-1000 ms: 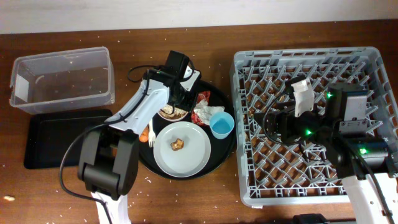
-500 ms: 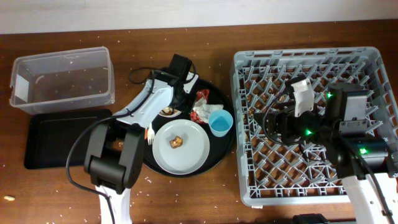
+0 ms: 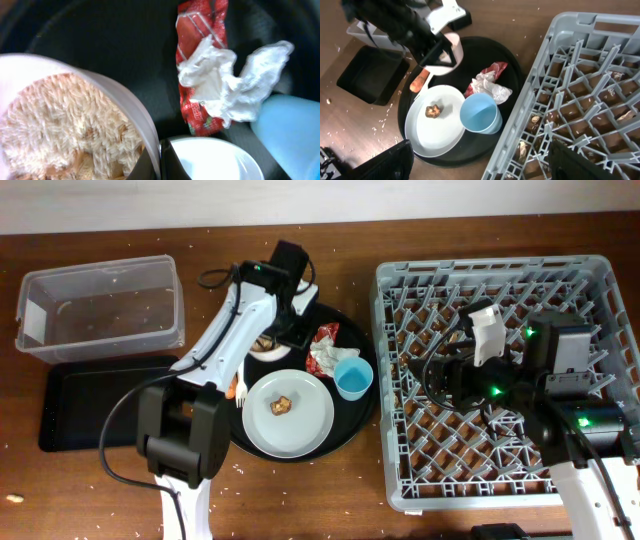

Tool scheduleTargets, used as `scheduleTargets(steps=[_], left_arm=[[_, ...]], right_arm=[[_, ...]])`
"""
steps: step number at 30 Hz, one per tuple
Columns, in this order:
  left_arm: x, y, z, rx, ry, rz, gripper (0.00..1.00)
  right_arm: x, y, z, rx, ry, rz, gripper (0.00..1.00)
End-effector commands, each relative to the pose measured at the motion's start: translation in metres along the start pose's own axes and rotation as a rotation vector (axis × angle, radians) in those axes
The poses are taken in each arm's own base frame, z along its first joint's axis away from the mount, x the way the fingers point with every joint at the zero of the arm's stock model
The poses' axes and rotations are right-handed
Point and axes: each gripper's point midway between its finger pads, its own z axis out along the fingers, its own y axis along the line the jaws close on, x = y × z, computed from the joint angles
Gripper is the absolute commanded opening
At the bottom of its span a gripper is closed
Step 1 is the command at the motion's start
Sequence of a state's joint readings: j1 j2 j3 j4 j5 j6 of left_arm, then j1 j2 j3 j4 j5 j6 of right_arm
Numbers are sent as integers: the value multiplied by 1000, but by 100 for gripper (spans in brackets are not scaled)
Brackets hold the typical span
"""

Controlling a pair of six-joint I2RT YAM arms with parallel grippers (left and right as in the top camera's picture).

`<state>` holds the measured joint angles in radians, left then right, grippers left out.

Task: Sort waste into correct bins and load items into the dishwasher rack
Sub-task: 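Reach the left gripper to the pink rice bowl and grasp its rim, then carry the pink bowl left and tip rice onto the black tray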

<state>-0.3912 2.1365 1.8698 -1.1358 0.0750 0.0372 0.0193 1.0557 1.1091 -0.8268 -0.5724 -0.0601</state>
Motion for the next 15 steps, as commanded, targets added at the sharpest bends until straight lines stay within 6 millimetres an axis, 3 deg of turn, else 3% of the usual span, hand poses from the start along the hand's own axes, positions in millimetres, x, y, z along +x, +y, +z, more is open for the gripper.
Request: scheduleTargets(steps=[1, 5, 6, 10, 11, 15], left_arm=[[-15, 6, -34, 4, -45, -34, 1], [-9, 48, -75, -12, -91, -252, 1], [-2, 67, -92, -21, -116, -321, 1], [36, 130, -150, -63, -179, -528, 1], [54, 148, -162, -76, -178, -587, 1], [98, 186, -181, -97, -150, -732, 1]], right_arm=[[-8, -2, -4, 15, -22, -13, 85], [-13, -2, -4, 16, -41, -26, 85], [-14, -2, -4, 17, -47, -29, 85], [-17, -2, -4, 18, -57, -36, 85], [-17, -2, -4, 18, -58, -36, 85], [-19, -2, -4, 18, -65, -41, 85]])
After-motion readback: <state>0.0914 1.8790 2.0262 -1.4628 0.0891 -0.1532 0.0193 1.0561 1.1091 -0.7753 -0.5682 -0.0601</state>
